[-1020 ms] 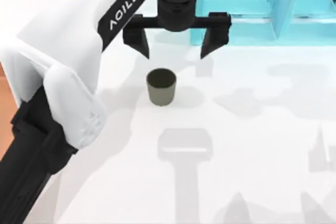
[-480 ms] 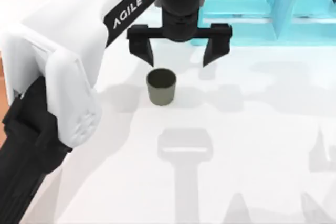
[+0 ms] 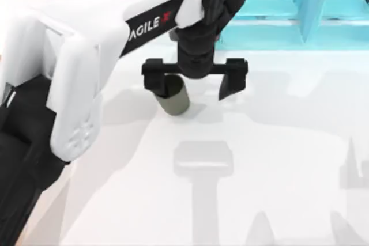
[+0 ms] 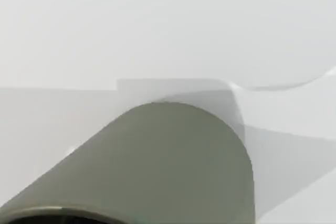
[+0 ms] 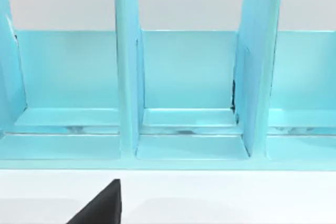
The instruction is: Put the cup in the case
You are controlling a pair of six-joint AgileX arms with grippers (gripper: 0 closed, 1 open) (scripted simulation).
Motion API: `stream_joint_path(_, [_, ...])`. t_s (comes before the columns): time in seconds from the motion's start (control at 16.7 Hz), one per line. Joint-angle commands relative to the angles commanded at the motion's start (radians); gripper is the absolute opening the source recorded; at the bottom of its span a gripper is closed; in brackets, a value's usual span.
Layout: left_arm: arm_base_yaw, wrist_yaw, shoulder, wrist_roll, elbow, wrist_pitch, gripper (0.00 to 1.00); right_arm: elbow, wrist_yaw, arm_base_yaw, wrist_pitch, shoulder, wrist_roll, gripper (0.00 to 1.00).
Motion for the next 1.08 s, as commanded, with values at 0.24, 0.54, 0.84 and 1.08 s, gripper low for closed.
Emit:
stream_joint_path(0.24, [0.0,0.0,-0.001,0.0,-0.009,0.009,1.0,0.0,0.0,0.0,0.0,0.0,0.0,1.0])
stream_joint_path(0.54, [0.0,0.0,-0.001,0.0,-0.009,0.009,0.7,0.0,0.0,0.0,0.0,0.0,0.0,1.0])
stream_joint_path(0.84, [0.0,0.0,-0.001,0.0,-0.009,0.009,0.32,0.0,0.0,0.0,0.0,0.0,0.0,1.0])
stream_joint_path(1.08, [0.0,0.0,-0.001,0.0,-0.009,0.009,0.02,0.0,0.0,0.0,0.0,0.0,0.0,1.0])
